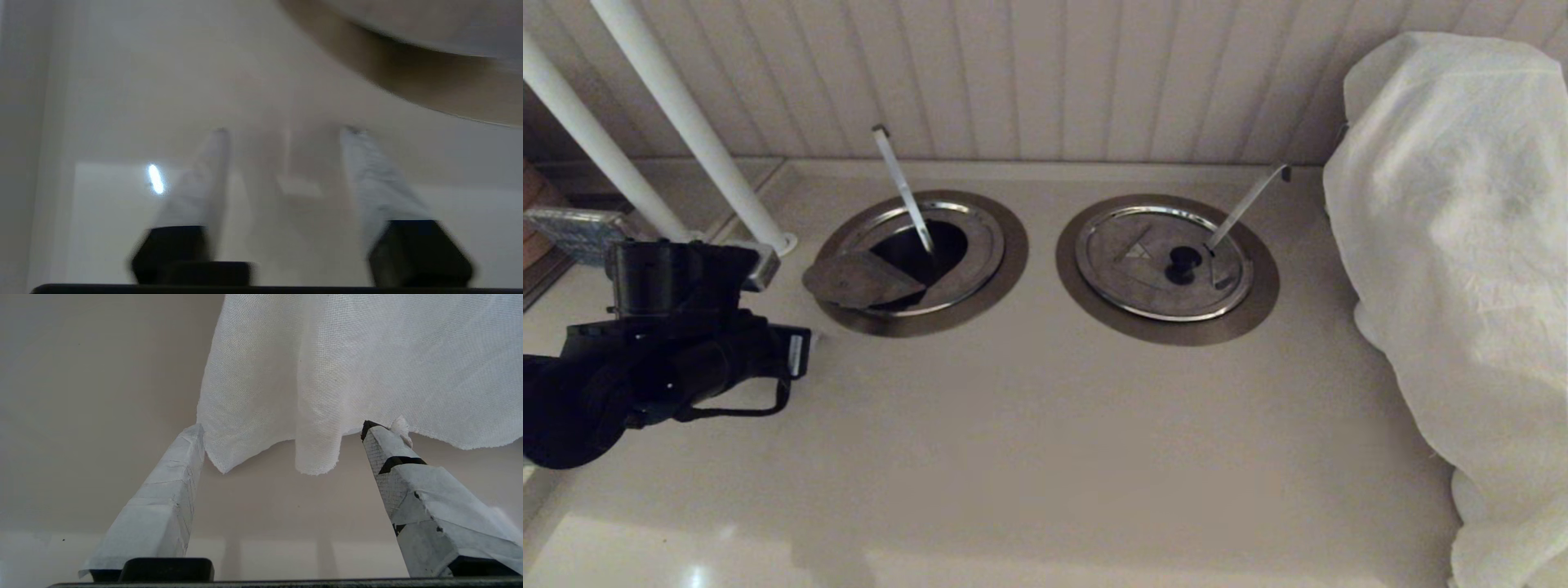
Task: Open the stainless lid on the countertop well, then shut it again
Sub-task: Close the lid
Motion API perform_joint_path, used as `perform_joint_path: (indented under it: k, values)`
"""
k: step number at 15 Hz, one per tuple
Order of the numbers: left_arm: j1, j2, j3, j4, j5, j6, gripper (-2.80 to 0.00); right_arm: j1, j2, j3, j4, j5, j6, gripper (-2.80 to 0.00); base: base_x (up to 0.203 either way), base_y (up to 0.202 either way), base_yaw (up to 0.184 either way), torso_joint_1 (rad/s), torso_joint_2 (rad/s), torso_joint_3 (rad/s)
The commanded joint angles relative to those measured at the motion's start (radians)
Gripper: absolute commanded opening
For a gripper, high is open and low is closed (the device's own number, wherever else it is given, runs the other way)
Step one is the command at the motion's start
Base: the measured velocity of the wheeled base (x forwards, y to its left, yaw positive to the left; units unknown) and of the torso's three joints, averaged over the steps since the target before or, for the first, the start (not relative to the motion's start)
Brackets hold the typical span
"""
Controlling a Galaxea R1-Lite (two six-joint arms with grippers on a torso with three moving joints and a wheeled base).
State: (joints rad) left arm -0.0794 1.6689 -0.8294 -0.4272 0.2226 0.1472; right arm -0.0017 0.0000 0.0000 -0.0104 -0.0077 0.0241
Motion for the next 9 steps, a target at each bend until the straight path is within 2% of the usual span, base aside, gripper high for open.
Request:
perform_joint_path:
  k: [1,7,9]
  values:
    - [0.01,0.045,-0.026,-0.004,0.001,-0.001,-2.8,0.0,-0.002,0.002,0.0,0.0,0.0,0.0,0.0,0.0,0.0,0.0,0.0,0.0]
    - [0.009,0.073,-0.088,-0.013,0.0,-0.015,-2.8,0.001,-0.002,0.002,0.0,0.0,0.0,0.0,0.0,0.0,0.0,0.0,0.0,0.0]
    - [0.009,0.117,-0.129,-0.063,-0.003,-0.045,-2.8,0.0,-0.002,0.002,0.0,-0.001,0.0,0.0,0.0,0.0,0.0,0.0,0.0,0.0]
